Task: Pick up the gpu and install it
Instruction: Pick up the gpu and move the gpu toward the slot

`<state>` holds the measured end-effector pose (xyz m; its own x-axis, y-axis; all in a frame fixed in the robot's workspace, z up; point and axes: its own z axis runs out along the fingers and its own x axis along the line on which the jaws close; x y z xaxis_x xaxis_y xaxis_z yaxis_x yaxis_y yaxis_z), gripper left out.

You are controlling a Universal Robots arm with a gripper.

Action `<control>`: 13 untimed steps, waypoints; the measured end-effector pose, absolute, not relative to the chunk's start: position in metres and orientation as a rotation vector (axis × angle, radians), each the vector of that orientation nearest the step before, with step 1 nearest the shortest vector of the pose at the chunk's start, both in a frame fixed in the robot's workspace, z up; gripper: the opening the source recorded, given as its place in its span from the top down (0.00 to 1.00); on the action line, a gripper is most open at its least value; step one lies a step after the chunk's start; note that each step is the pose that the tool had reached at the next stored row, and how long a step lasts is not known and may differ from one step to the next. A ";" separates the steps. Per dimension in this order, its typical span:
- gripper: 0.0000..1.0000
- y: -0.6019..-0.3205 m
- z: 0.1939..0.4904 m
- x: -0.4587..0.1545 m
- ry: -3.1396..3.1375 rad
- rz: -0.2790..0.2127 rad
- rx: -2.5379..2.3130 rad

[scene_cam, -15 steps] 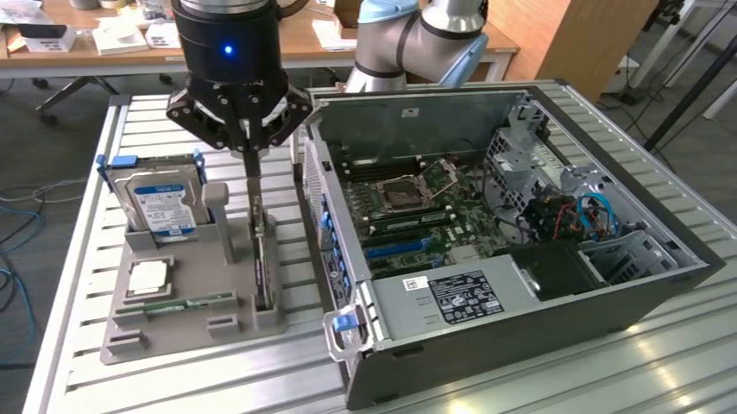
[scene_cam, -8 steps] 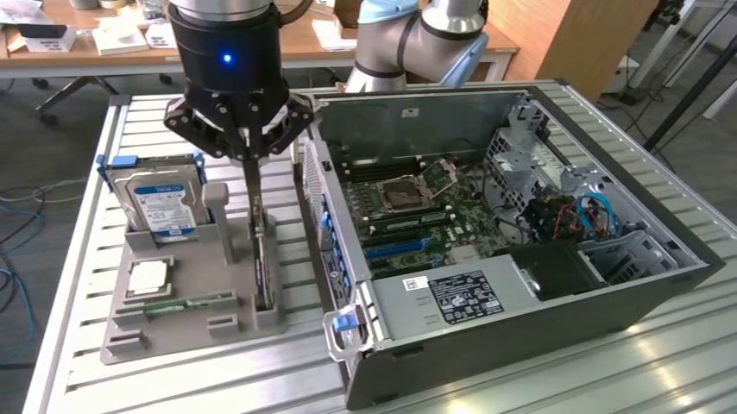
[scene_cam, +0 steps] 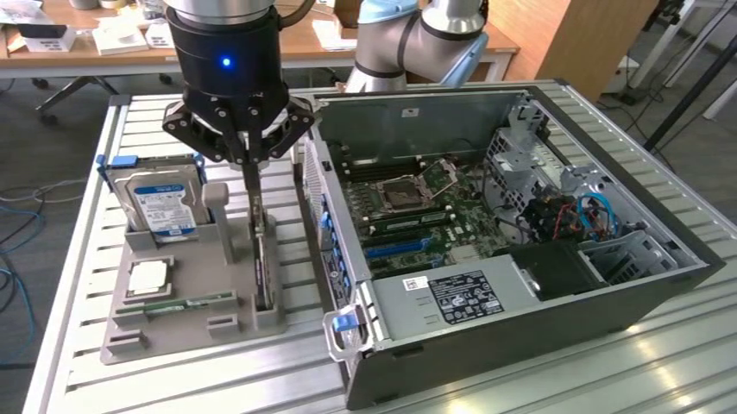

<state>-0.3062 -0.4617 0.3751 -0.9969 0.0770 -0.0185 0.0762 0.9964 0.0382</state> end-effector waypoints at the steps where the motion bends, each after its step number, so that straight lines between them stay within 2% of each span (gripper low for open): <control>1: 0.90 -0.462 0.375 -0.306 3.119 0.059 0.120; 11: 0.90 -0.462 0.375 -0.306 3.119 0.059 0.120; 13: 0.84 -0.462 0.375 -0.306 3.119 0.059 0.120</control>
